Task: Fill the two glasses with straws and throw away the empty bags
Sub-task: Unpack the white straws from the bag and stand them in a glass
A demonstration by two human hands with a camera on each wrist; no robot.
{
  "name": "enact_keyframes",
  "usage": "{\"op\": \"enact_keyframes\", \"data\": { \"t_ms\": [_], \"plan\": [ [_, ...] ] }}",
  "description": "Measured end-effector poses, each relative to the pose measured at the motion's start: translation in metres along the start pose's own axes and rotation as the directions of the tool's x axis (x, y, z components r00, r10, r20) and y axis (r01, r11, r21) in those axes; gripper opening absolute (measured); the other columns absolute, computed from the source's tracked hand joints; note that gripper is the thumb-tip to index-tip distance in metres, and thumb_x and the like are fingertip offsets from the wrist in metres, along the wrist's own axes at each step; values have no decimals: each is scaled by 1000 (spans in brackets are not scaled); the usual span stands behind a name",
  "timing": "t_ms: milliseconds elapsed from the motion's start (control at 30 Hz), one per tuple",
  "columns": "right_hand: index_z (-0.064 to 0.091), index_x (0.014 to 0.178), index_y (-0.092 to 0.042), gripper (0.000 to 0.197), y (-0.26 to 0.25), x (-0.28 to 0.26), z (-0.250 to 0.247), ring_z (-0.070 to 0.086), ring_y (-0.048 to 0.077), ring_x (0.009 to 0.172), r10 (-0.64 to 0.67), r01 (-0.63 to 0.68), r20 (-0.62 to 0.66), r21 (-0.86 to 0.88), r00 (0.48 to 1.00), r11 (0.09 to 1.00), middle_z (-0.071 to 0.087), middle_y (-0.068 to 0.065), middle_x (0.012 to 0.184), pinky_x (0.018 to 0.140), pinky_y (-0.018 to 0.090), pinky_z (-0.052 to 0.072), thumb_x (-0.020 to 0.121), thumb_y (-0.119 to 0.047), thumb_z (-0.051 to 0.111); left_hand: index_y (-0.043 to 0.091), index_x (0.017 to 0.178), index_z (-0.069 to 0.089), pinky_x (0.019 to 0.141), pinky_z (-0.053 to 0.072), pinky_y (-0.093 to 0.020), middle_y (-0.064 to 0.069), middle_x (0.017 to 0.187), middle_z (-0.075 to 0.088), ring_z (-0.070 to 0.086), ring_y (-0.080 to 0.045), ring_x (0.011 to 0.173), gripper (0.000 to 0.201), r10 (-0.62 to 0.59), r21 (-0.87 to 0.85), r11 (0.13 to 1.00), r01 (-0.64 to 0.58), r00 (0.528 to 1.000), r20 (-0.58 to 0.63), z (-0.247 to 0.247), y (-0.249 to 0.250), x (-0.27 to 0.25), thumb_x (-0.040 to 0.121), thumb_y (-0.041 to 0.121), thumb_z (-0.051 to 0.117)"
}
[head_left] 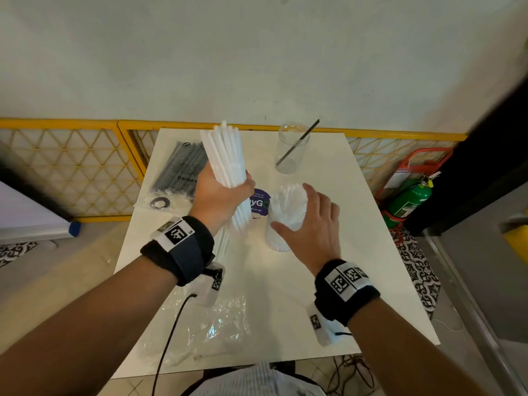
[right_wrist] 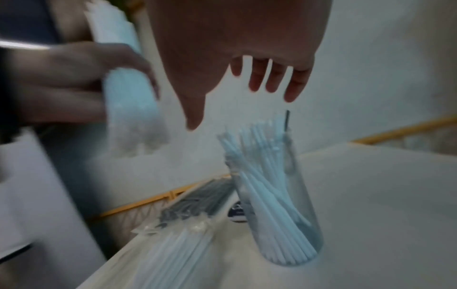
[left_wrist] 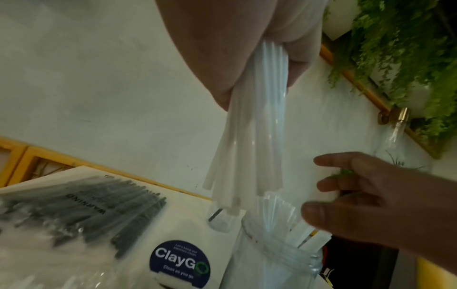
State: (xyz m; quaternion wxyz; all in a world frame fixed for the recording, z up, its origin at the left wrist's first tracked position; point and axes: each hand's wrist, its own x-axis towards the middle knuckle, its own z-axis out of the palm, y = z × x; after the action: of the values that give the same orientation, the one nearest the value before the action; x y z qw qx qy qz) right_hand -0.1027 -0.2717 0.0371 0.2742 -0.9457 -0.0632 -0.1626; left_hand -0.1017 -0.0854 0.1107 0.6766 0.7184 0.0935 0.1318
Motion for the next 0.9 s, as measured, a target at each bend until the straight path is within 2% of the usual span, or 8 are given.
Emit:
{"op": "enact_keyframes", "data": {
  "t_ms": [100, 233, 400, 533, 600, 733, 833, 900],
  "plan": [
    [9, 153, -26, 133, 10, 13, 14, 25, 39, 139, 127, -122, 130, -42, 983, 992, 19, 11, 158, 109, 53, 33, 50, -73, 78, 14, 84, 63, 64, 54, -15, 0, 80, 63, 62, 3, 67, 21, -9, 5, 1000, 9, 1000, -14, -2, -8, 0, 79, -3, 74],
    [-1, 153, -34, 135, 14, 31, 35, 14, 43, 145, 118, -83, 273, -138, 955, 987, 2, 13, 163, 113, 58, 28, 49, -83, 69, 1, 94, 65, 66, 54, -17, -4, 83, 66, 65, -5, 75, 19, -28, 38, 999, 27, 998, 50, -3, -19, 1, 79, -2, 75],
    [20, 149, -36, 97, 15, 46, 43, 33, 36, 136, 50, -5, 274, -163, 960, 987, 24, 6, 157, 101, 53, 43, 70, -72, 65, 2, 94, 65, 72, 60, -32, -11, 87, 69, 69, -20, 84, 21, -53, 63, 997, 50, 997, 57, 7, -28, 11, 76, 2, 76],
    [43, 140, -25, 60, 17, 54, 44, 46, 33, 121, 43, -29, 216, -63, 975, 998, 46, 7, 137, 90, 47, 52, 87, -44, 63, 1, 90, 63, 64, 55, -25, -3, 76, 66, 65, -14, 72, 18, -47, 81, 996, 40, 994, 96, 24, -27, 19, 75, -1, 72],
    [49, 136, -21, 50, 19, 56, 43, 49, 34, 119, 46, -48, 191, 4, 980, 999, 50, 10, 131, 92, 44, 51, 89, -34, 62, 3, 93, 63, 67, 57, -30, -7, 81, 67, 67, -19, 77, 25, -55, 87, 995, 47, 993, 103, 33, -30, 25, 71, 10, 74],
    [50, 132, -15, 50, 20, 59, 40, 50, 33, 119, 110, -134, 182, 128, 977, 983, 50, 11, 132, 99, 39, 43, 87, -31, 65, 9, 94, 64, 72, 61, -39, -8, 86, 68, 69, -24, 84, 31, -77, 117, 991, 68, 995, 71, 46, -37, 38, 67, 22, 74],
    [44, 138, -15, 62, 21, 58, 42, 49, 30, 124, 130, -171, 246, 150, 961, 974, 47, 10, 139, 104, 38, 43, 85, -38, 68, 14, 85, 64, 63, 58, -29, 10, 70, 66, 67, -9, 68, 17, -100, 89, 991, 99, 995, 8, 56, -40, 45, 71, 9, 74],
    [44, 137, -15, 59, 22, 59, 42, 53, 32, 120, 148, -189, 243, 157, 959, 969, 51, 12, 137, 99, 37, 45, 86, -34, 67, 10, 86, 64, 58, 53, -23, 6, 72, 65, 64, -5, 62, 18, -120, 33, 992, 121, 992, -35, 60, -41, 49, 73, 4, 74]
  ]
}}
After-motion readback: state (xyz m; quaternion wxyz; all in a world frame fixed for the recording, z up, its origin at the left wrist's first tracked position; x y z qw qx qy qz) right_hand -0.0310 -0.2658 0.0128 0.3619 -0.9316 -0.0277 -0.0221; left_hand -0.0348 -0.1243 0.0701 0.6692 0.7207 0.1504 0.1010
